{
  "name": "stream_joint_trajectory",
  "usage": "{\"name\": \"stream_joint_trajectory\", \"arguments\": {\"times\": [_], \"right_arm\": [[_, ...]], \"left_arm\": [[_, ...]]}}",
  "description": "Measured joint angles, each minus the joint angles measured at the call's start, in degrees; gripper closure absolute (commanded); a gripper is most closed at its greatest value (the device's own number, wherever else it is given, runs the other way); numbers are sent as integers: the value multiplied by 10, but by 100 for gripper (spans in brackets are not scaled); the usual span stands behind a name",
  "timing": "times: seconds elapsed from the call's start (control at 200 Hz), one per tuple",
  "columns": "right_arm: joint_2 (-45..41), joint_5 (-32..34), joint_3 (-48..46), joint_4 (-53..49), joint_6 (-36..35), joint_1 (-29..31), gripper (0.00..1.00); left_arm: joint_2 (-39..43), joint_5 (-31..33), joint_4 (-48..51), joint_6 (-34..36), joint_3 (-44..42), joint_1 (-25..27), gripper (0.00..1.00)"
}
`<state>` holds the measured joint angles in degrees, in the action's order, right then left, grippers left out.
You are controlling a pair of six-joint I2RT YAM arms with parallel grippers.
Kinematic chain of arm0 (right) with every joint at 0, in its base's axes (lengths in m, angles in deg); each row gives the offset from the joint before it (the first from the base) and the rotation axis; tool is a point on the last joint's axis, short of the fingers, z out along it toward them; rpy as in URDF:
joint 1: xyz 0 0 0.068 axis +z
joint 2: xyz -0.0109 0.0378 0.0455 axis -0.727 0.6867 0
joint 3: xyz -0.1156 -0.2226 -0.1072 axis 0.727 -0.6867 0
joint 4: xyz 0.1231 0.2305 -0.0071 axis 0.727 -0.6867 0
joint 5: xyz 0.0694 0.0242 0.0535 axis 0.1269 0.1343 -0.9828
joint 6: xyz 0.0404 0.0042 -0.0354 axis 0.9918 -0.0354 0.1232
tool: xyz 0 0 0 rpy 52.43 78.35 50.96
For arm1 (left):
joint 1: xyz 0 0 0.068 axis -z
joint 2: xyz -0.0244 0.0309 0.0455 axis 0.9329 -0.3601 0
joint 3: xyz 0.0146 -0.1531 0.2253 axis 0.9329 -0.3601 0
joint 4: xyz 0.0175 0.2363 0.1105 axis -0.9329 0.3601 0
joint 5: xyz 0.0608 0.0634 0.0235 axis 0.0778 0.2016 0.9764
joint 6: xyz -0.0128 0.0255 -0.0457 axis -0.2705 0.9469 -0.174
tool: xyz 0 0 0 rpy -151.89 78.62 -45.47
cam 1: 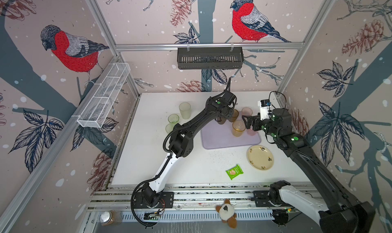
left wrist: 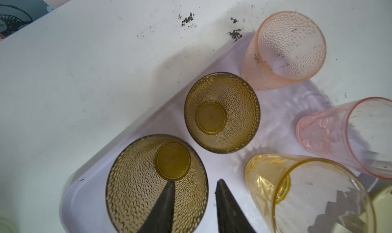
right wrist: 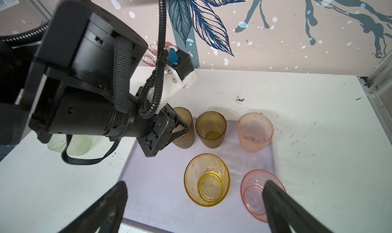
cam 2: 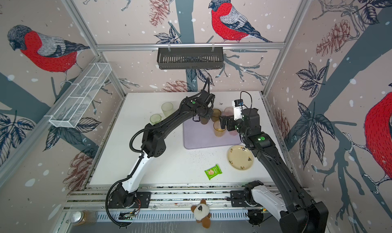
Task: Place the glasses into the tray
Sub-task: 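Open the left gripper to release the amber cup, then raise the left gripper off the amber cup and swing it toward the green cups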
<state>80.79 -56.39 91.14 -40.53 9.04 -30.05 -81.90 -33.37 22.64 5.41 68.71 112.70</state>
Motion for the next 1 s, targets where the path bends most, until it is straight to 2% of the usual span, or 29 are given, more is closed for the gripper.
{"name": "stream_joint_trajectory", "arguments": {"times": [0.16,0.58,0.785,1.001], "right_arm": [[2,2,0,0,0,0,0],[26,28,22,-5,0,3,1],[27,42,31,-9,0,10,0],[21,54,22,-7,0,28,0]], "left_arm": [[18,2,5,-3,0,0,59],[85,6,24,-15,-2,-1,56],[130,15,33,-16,-41,-7,56],[167,17,58,-46,-67,-8,56]]}}
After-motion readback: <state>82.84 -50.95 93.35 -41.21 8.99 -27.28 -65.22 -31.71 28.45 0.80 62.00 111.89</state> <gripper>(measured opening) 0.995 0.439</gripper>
